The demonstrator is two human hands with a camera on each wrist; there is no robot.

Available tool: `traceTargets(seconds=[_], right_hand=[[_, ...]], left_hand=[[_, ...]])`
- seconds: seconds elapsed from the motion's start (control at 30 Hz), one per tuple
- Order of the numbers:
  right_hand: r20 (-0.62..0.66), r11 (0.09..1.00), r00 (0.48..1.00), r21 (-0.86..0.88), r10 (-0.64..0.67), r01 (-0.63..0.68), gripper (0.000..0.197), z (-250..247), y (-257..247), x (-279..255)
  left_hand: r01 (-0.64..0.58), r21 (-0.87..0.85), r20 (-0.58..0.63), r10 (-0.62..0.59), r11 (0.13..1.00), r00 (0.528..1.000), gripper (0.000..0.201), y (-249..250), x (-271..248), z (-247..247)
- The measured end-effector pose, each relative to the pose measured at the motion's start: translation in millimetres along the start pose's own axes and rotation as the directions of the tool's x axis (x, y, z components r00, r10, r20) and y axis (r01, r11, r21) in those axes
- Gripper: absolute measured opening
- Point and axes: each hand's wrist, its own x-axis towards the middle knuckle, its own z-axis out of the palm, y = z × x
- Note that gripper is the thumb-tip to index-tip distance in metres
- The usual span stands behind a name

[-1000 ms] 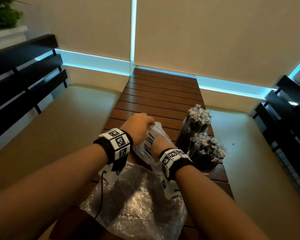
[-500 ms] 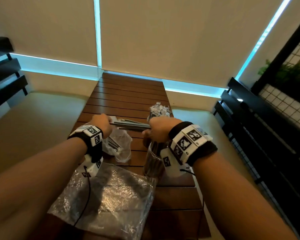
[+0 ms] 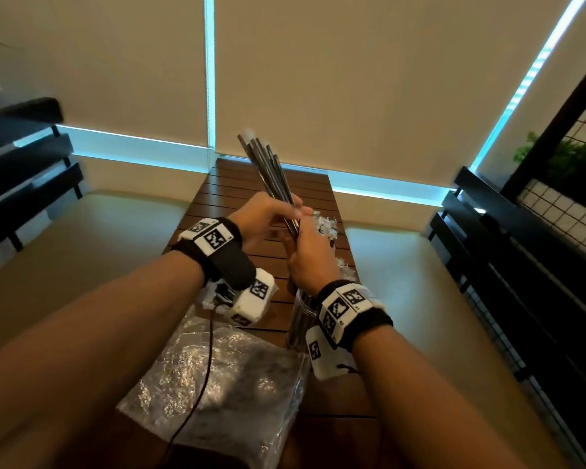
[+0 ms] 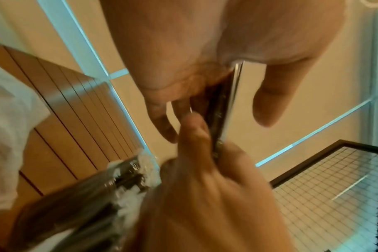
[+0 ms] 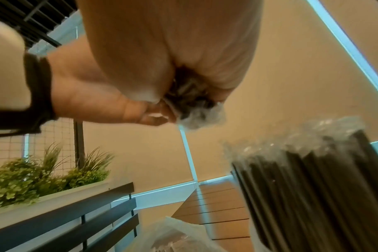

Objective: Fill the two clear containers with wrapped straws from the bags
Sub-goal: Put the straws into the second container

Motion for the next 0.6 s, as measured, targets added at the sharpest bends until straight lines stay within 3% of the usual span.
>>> traceTargets(seconds=[0.13,0.2,0.27,0.33,0.37,0.43,0.53,0.6], right_hand=[[0.020,0.999,1.000,0.036,-0.010,0.009,0.044,11,-8,2],[0.053,0.997,0.997,0.062,-0.056,0.052,0.040,7,-11,-1],[0.113,0.988,0.982,0.056,-0.152,0.147,0.033,1,-14,-5],[0.153,0.977,0.966,-0.019,-0.207,0.212,0.024,-5,-12,-9],[0.115,0.975,0.971,-0.039,-0.212,0.217,0.021,-11,-9,-9],[-0.106,0.986,0.981,0.028,-0.161,0.164,0.018,-28,-6,-6],[-0.456,0.971,0.890,0.224,0.026,0.087,0.025,-69,-13,6],[-0.524,0.951,0.850,0.285,0.053,0.117,0.031,-95,-25,13]], left_hand=[[-0.024,-0.053,-0.276,0.009,0.998,0.961,0.032,-1,2,17],[-0.012,-0.095,-0.356,-0.023,0.995,0.934,0.036,-2,5,18],[0.008,0.006,-0.406,-0.005,1.000,0.914,0.040,-1,6,15],[0.020,0.241,-0.451,0.094,0.970,0.887,0.044,-1,6,11],[0.016,0.365,-0.453,0.162,0.931,0.876,0.044,-2,6,9],[0.007,0.575,-0.410,0.281,0.818,0.868,0.041,-4,6,5],[0.062,0.814,-0.311,0.343,0.578,0.886,0.041,-9,1,-4],[0.046,0.890,-0.229,0.358,0.455,0.905,0.038,-15,-3,-6]])
